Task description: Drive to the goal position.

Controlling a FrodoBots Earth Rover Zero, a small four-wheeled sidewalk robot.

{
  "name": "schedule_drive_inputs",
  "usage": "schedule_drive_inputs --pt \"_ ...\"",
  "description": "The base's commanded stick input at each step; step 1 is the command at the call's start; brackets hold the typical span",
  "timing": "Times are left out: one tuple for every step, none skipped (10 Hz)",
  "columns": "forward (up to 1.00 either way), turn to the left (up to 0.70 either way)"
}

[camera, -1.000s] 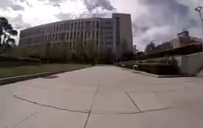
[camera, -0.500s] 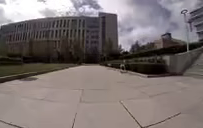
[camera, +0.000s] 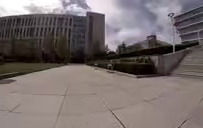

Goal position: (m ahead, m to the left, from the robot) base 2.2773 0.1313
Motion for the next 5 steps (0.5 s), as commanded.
schedule_drive_inputs --pt "1.0 0.0" --pt "1.0 0.0" --pt "1.0 0.0" --pt "1.0 0.0" --pt "1.0 0.0"
